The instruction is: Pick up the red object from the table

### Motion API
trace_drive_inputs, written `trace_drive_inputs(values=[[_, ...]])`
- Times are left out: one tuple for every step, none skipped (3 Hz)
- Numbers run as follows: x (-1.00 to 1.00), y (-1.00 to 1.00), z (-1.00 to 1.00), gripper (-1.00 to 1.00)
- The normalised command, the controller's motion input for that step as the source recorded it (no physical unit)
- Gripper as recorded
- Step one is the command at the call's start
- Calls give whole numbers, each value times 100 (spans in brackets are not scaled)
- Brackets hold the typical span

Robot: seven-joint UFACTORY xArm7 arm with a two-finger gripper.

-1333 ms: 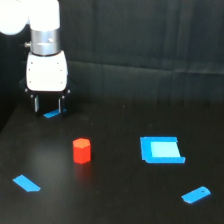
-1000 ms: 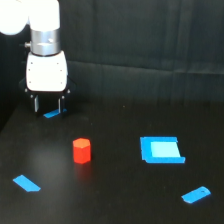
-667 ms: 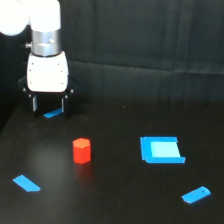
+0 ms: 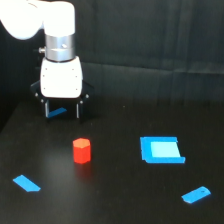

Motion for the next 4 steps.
trace_drive_inputs(values=[[57, -78, 9, 100], [48, -81, 24, 95], [40, -80, 21, 95], [5, -84, 16, 100]])
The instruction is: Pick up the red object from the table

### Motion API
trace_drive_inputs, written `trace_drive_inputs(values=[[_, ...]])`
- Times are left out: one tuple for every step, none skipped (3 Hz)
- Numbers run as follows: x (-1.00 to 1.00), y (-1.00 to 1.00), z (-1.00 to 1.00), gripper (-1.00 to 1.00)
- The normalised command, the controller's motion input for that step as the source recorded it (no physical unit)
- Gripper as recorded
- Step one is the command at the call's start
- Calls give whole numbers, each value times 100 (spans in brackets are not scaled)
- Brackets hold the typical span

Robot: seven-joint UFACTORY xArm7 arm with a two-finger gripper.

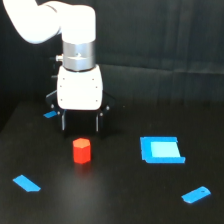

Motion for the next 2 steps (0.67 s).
trace_drive_inputs(values=[[4, -79, 12, 96], [11, -81, -3, 100]])
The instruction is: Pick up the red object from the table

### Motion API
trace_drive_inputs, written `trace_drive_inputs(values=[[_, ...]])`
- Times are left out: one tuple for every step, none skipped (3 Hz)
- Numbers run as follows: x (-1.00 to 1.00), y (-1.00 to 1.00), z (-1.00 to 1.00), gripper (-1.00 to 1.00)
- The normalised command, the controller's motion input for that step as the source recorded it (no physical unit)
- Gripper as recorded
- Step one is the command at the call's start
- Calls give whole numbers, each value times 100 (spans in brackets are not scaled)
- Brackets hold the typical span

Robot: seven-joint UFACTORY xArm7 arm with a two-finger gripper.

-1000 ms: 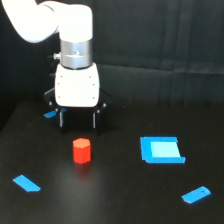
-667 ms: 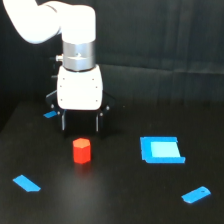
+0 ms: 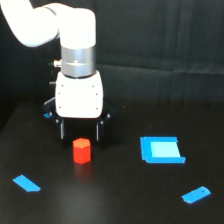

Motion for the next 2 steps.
trace_drive_inputs(values=[[-3, -81, -2, 95], [8, -53, -16, 100]])
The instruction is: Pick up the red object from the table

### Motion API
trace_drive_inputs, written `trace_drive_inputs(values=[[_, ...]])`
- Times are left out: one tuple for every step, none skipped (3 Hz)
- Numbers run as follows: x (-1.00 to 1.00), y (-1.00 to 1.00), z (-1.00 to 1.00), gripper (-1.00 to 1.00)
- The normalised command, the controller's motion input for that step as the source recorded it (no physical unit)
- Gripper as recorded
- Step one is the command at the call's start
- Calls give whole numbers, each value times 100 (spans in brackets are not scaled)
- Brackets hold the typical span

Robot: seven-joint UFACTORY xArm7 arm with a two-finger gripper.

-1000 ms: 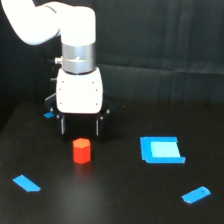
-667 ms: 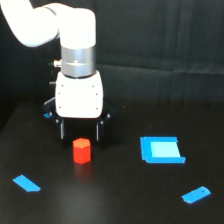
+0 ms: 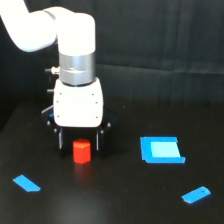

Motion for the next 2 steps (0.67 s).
trace_drive_inputs(values=[[0, 3, -28, -93], [21, 6, -7, -100]])
